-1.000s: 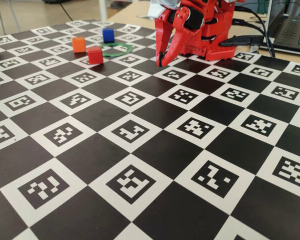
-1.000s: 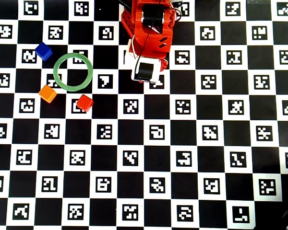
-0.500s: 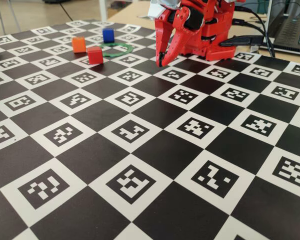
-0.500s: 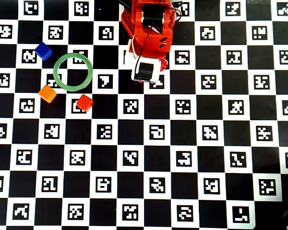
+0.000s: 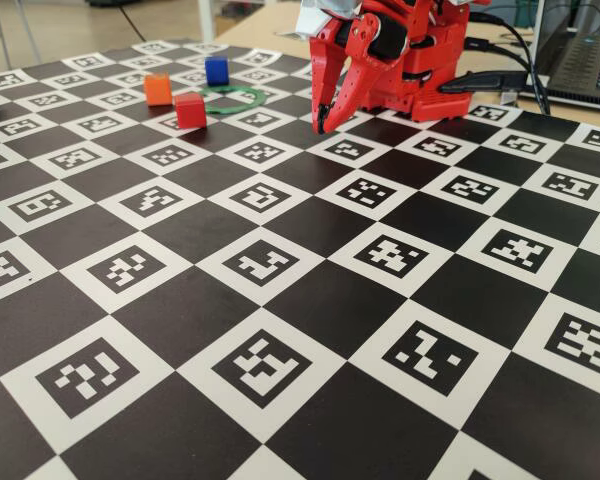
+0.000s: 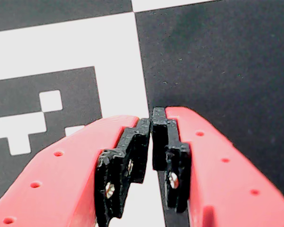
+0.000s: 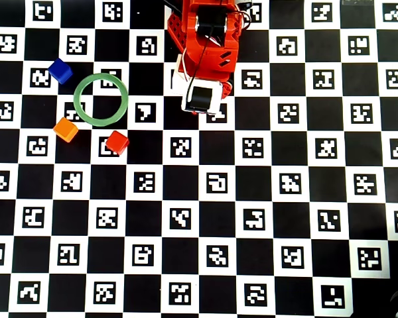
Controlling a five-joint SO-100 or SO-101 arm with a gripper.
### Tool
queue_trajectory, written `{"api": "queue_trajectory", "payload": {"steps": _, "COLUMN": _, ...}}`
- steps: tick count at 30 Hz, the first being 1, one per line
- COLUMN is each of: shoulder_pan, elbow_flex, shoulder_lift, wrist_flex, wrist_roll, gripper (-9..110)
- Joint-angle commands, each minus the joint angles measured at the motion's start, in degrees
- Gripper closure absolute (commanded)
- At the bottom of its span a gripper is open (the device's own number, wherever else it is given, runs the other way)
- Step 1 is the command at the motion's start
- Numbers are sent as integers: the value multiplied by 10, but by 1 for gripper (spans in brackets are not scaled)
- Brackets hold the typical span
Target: Grab the red cube then put it in the green circle then put the blue cube on top and finally the orange cube on top
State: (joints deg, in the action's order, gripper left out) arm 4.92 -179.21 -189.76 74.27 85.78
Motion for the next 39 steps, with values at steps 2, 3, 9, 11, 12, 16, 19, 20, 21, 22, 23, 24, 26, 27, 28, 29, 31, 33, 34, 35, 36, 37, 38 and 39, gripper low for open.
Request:
{"api": "queue_trajectory", "payload": {"steps": 2, "shoulder_pan": 6, "elbow_flex": -24, "shoulder_lift": -26, "wrist_flex": 42, "wrist_roll": 4, "gripper": 107}}
{"api": "queue_trajectory", "payload": {"steps": 3, "shoulder_pan": 6, "elbow_flex": -24, "shoulder_lift": -26, "wrist_flex": 42, "wrist_roll": 4, "gripper": 107}}
{"api": "queue_trajectory", "payload": {"steps": 9, "shoulder_pan": 6, "elbow_flex": -24, "shoulder_lift": -26, "wrist_flex": 42, "wrist_roll": 4, "gripper": 107}}
{"api": "queue_trajectory", "payload": {"steps": 11, "shoulder_pan": 6, "elbow_flex": -24, "shoulder_lift": -26, "wrist_flex": 42, "wrist_roll": 4, "gripper": 107}}
{"api": "queue_trajectory", "payload": {"steps": 12, "shoulder_pan": 6, "elbow_flex": -24, "shoulder_lift": -26, "wrist_flex": 42, "wrist_roll": 4, "gripper": 107}}
{"api": "queue_trajectory", "payload": {"steps": 16, "shoulder_pan": -8, "elbow_flex": -24, "shoulder_lift": -26, "wrist_flex": 42, "wrist_roll": 4, "gripper": 107}}
{"api": "queue_trajectory", "payload": {"steps": 19, "shoulder_pan": -16, "elbow_flex": -24, "shoulder_lift": -26, "wrist_flex": 42, "wrist_roll": 4, "gripper": 107}}
{"api": "queue_trajectory", "payload": {"steps": 20, "shoulder_pan": -16, "elbow_flex": -24, "shoulder_lift": -26, "wrist_flex": 42, "wrist_roll": 4, "gripper": 107}}
{"api": "queue_trajectory", "payload": {"steps": 21, "shoulder_pan": -16, "elbow_flex": -24, "shoulder_lift": -26, "wrist_flex": 42, "wrist_roll": 4, "gripper": 107}}
{"api": "queue_trajectory", "payload": {"steps": 22, "shoulder_pan": -16, "elbow_flex": -24, "shoulder_lift": -26, "wrist_flex": 42, "wrist_roll": 3, "gripper": 107}}
{"api": "queue_trajectory", "payload": {"steps": 23, "shoulder_pan": -16, "elbow_flex": -24, "shoulder_lift": -26, "wrist_flex": 42, "wrist_roll": 3, "gripper": 107}}
{"api": "queue_trajectory", "payload": {"steps": 24, "shoulder_pan": -16, "elbow_flex": -24, "shoulder_lift": -26, "wrist_flex": 42, "wrist_roll": 3, "gripper": 107}}
{"api": "queue_trajectory", "payload": {"steps": 26, "shoulder_pan": -16, "elbow_flex": -24, "shoulder_lift": -26, "wrist_flex": 42, "wrist_roll": 3, "gripper": 107}}
{"api": "queue_trajectory", "payload": {"steps": 27, "shoulder_pan": -16, "elbow_flex": -24, "shoulder_lift": -26, "wrist_flex": 42, "wrist_roll": 3, "gripper": 107}}
{"api": "queue_trajectory", "payload": {"steps": 28, "shoulder_pan": -18, "elbow_flex": -24, "shoulder_lift": -26, "wrist_flex": 42, "wrist_roll": 3, "gripper": 107}}
{"api": "queue_trajectory", "payload": {"steps": 29, "shoulder_pan": -23, "elbow_flex": -24, "shoulder_lift": -26, "wrist_flex": 42, "wrist_roll": 3, "gripper": 107}}
{"api": "queue_trajectory", "payload": {"steps": 31, "shoulder_pan": -33, "elbow_flex": -24, "shoulder_lift": -26, "wrist_flex": 42, "wrist_roll": 11, "gripper": 107}}
{"api": "queue_trajectory", "payload": {"steps": 33, "shoulder_pan": -51, "elbow_flex": -24, "shoulder_lift": -27, "wrist_flex": 42, "wrist_roll": 0, "gripper": 107}}
{"api": "queue_trajectory", "payload": {"steps": 34, "shoulder_pan": -58, "elbow_flex": -24, "shoulder_lift": -27, "wrist_flex": 42, "wrist_roll": -6, "gripper": 107}}
{"api": "queue_trajectory", "payload": {"steps": 35, "shoulder_pan": -61, "elbow_flex": -23, "shoulder_lift": -27, "wrist_flex": 40, "wrist_roll": -20, "gripper": 107}}
{"api": "queue_trajectory", "payload": {"steps": 36, "shoulder_pan": -61, "elbow_flex": -18, "shoulder_lift": -27, "wrist_flex": 31, "wrist_roll": -61, "gripper": 107}}
{"api": "queue_trajectory", "payload": {"steps": 37, "shoulder_pan": -61, "elbow_flex": -10, "shoulder_lift": -27, "wrist_flex": 28, "wrist_roll": -83, "gripper": 107}}
{"api": "queue_trajectory", "payload": {"steps": 38, "shoulder_pan": -63, "elbow_flex": 3, "shoulder_lift": -27, "wrist_flex": 29, "wrist_roll": -94, "gripper": 107}}
{"api": "queue_trajectory", "payload": {"steps": 39, "shoulder_pan": -66, "elbow_flex": 16, "shoulder_lift": -26, "wrist_flex": 33, "wrist_roll": -99, "gripper": 107}}
